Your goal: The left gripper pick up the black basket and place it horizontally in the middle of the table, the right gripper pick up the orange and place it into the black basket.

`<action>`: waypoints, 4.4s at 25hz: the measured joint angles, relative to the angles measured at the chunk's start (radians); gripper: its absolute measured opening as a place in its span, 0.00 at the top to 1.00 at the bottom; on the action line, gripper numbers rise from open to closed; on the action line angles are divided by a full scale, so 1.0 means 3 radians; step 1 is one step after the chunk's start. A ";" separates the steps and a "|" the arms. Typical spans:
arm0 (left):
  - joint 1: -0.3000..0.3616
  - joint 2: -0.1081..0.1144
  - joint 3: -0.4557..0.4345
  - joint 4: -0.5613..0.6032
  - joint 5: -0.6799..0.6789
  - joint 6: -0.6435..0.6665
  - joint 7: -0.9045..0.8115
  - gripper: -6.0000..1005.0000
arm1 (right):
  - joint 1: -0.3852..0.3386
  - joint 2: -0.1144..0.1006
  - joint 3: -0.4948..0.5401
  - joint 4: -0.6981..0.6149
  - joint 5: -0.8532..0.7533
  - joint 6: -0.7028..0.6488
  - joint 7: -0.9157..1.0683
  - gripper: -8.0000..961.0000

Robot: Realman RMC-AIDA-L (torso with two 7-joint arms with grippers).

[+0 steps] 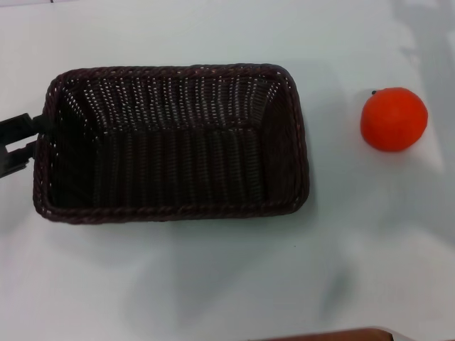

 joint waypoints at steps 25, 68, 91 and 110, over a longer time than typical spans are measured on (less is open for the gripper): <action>-0.0198 -0.0011 -0.0944 -0.0659 -0.1400 -0.0137 0.2963 0.38 | -0.0135 -0.0570 -0.0725 -0.2418 -0.3434 0.0354 0.3629 0.27; -0.0358 -0.0014 -0.0941 -0.1932 -0.2367 0.0461 0.5068 0.39 | 0.0646 -0.0561 -0.1185 -0.2928 -0.6725 -0.0333 0.5363 0.35; -0.0379 -0.0014 -0.0941 -0.2015 -0.2352 0.0466 0.5056 0.39 | 0.0593 -0.0585 -0.0651 -0.2922 -0.6329 -0.0423 0.4941 0.92; -0.0364 -0.0009 -0.0948 -0.2099 -0.2371 0.0475 0.5057 0.39 | 0.0662 -0.0081 -0.0812 -0.2768 -0.4168 -0.0732 0.3918 0.90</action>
